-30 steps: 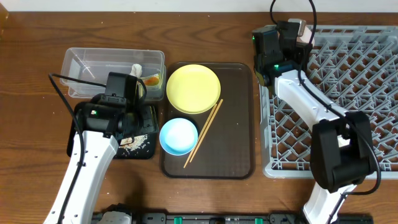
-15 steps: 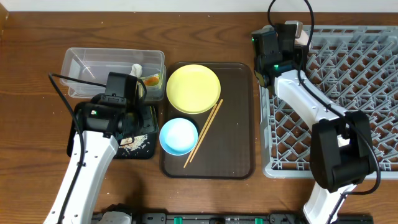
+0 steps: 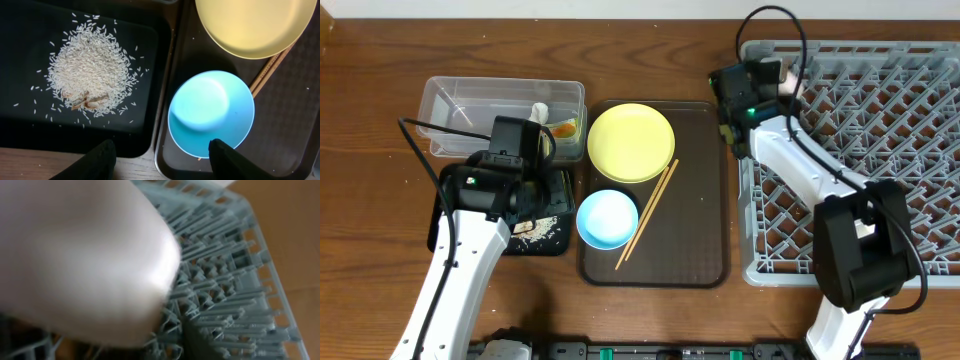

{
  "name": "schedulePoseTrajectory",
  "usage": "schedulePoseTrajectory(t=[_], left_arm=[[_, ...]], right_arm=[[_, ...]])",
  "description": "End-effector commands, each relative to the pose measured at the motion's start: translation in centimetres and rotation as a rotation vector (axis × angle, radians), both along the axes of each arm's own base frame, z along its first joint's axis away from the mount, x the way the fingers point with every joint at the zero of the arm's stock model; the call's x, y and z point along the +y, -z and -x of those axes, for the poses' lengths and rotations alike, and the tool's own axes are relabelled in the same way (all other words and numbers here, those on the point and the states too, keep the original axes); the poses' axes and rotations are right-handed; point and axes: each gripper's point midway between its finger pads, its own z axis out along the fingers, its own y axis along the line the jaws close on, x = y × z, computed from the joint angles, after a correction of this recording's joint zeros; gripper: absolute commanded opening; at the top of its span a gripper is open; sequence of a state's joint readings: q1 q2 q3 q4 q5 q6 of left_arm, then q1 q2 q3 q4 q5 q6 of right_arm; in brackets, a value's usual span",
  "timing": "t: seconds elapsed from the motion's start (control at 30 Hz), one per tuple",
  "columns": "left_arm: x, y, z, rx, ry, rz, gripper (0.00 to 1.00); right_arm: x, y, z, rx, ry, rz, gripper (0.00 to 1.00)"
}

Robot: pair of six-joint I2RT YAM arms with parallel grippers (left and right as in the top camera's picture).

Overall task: Sort waste into correct bins and load items into the dishwasher rack
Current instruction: 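Carry the pink bowl into the dish rack's back row and release, then reach the right gripper to the yellow plate and grasp its rim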

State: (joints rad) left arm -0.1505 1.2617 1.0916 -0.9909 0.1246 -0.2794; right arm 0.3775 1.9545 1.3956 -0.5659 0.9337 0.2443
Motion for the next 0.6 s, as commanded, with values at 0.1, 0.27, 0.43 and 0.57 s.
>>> schedulePoseTrajectory(t=[0.1,0.27,0.43,0.57], left_arm=[[0.2,0.4,0.2,0.014,0.007,-0.007,0.63],[0.2,0.4,0.3,0.018,0.007,-0.008,0.63],[0.3,0.5,0.6,0.031,0.007,-0.012,0.63],[0.9,0.7,0.8,0.043,-0.004,-0.047,0.63]], right_arm=[[2.1,-1.7,1.2,-0.027,-0.031,-0.218,0.5],[3.6,-5.2,2.0,-0.067,-0.104,-0.343,0.65],[7.9,-7.5,2.6,-0.068,-0.273,-0.591,0.66],[13.4,-7.5,2.9,0.011,-0.494,-0.798,0.63]])
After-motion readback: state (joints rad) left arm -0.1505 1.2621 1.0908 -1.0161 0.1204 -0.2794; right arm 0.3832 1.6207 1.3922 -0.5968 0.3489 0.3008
